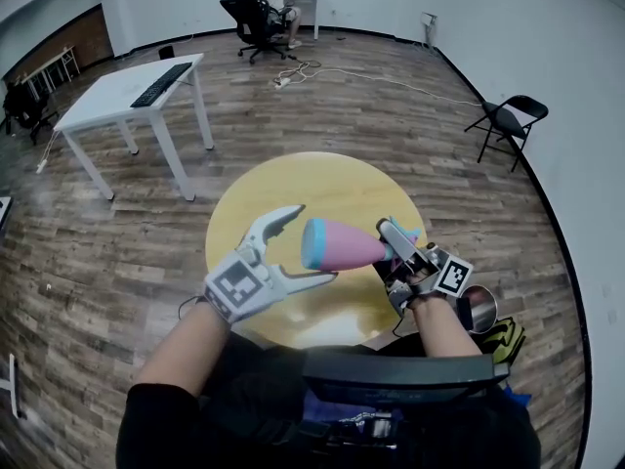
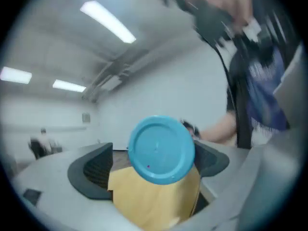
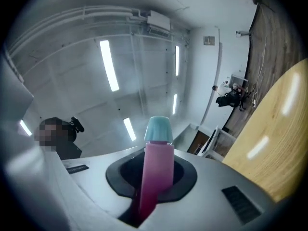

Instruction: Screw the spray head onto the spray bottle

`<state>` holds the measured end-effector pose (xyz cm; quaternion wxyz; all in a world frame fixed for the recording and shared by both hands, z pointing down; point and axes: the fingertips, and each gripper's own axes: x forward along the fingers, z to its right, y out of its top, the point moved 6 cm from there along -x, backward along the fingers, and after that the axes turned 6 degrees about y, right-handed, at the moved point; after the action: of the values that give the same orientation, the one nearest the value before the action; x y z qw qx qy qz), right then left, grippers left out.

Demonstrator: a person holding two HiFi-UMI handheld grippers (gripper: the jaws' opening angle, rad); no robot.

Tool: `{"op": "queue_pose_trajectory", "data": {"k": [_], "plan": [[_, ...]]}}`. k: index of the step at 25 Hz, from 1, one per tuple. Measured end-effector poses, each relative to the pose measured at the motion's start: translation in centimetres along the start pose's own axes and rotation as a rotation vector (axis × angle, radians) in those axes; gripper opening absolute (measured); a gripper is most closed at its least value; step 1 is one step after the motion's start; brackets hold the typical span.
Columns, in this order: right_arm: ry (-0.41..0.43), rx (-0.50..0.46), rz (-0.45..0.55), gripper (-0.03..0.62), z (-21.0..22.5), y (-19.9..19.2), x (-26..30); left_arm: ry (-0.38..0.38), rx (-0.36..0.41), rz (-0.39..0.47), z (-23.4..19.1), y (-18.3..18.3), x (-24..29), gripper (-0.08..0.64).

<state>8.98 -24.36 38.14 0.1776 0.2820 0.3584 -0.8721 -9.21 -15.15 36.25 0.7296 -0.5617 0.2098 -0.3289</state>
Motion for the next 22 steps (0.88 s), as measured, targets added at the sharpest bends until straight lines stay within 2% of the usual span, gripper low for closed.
{"op": "queue_pose_trajectory", "data": {"k": [2,3,4,5,6,8,9,10,11,13,14,15,16,17,18,19,20,21,22], "plan": [[0.009,-0.061,0.027,0.038,-0.6,0.5,-0.1,-0.122,-0.600,0.142,-2.3,0.2,-0.9,0.557],[0.013,-0.100,0.005,0.038,-1.0,0.3,0.1,-0.207,-0.847,0.187,-2.6,0.1,-0.8,0.557],[0.020,-0.146,-0.034,0.038,-1.3,-0.1,0.4,-0.283,-1.013,0.208,-2.3,0.0,-0.3,0.558],[0.027,-0.197,-0.080,0.038,-1.6,-0.6,0.8,-0.336,-1.086,0.205,-1.6,0.0,0.3,0.557],[0.033,-0.245,-0.122,0.038,-1.8,-1.0,1.1,-0.359,-1.078,0.188,-0.7,0.2,1.0,0.557],[0.044,-0.263,-0.151,0.040,-1.7,-1.2,1.2,-0.355,-0.932,0.150,0.6,0.8,1.8,0.553],[0.047,-0.219,-0.144,0.041,-1.5,-1.1,1.0,-0.350,-0.811,0.130,1.2,1.2,1.9,0.549],[0.053,-0.142,-0.130,0.040,-1.2,-1.1,0.8,-0.344,-0.639,0.100,2.0,1.6,2.0,0.547],[0.062,-0.049,-0.116,0.040,-1.0,-1.1,0.7,-0.332,-0.406,0.056,3.0,1.9,2.0,0.546],[0.063,0.103,-0.119,0.041,-0.4,-1.6,0.2,-0.260,0.197,-0.083,5.3,1.1,1.9,0.546],[0.050,0.138,-0.134,0.041,-0.1,-1.9,-0.1,-0.199,0.500,-0.165,6.1,0.0,1.9,0.545],[0.033,0.147,-0.148,0.041,0.2,-2.2,-0.3,-0.139,0.737,-0.230,6.5,-1.3,1.9,0.545],[0.018,0.137,-0.159,0.041,0.3,-2.4,-0.4,-0.099,0.870,-0.264,6.5,-2.3,1.9,0.546],[0.008,0.117,-0.164,0.040,0.3,-2.4,-0.3,-0.080,0.899,-0.271,6.2,-2.7,1.9,0.546],[0.004,0.092,-0.164,0.040,0.4,-2.3,-0.1,-0.068,0.857,-0.261,5.6,-2.5,1.8,0.548],[0.005,0.064,-0.153,0.040,0.6,-1.9,0.0,-0.049,0.765,-0.236,4.8,-2.0,1.7,0.549],[0.011,0.040,-0.127,0.040,0.7,-1.4,0.0,-0.028,0.624,-0.188,3.6,-1.3,1.4,0.549],[0.020,0.027,-0.082,0.038,0.6,-0.9,0.0,-0.016,0.437,-0.111,2.3,-0.6,1.0,0.549],[0.027,0.017,-0.031,0.038,0.4,-0.4,-0.1,-0.020,0.206,-0.031,0.9,-0.1,0.5,0.549]]}}
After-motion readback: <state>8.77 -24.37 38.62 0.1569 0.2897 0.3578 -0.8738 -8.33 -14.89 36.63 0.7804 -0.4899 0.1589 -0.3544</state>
